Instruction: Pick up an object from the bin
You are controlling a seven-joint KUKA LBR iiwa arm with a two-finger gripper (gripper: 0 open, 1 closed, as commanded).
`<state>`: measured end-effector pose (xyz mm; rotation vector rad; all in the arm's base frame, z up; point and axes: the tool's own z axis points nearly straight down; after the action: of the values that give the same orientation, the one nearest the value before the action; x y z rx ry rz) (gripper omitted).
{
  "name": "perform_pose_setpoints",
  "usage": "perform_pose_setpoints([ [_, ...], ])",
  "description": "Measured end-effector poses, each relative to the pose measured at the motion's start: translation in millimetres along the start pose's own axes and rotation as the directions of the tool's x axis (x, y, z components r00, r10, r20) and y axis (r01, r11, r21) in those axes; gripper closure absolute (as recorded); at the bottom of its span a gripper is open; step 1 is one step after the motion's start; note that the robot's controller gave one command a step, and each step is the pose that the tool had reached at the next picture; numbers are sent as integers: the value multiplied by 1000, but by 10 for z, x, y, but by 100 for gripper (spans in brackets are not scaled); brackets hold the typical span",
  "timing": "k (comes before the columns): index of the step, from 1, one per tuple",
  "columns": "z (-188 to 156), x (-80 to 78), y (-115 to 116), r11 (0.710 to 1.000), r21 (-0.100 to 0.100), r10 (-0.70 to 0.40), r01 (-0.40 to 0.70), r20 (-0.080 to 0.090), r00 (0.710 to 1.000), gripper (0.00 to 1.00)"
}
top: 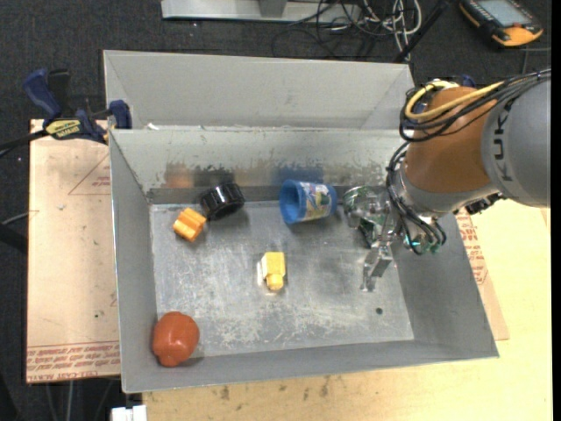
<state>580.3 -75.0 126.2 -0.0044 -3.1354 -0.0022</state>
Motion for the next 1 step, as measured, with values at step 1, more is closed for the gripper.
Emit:
perform_pose_setpoints([
  [1, -42, -19, 1, 1000, 1, -2, 2, 7, 1000, 0],
])
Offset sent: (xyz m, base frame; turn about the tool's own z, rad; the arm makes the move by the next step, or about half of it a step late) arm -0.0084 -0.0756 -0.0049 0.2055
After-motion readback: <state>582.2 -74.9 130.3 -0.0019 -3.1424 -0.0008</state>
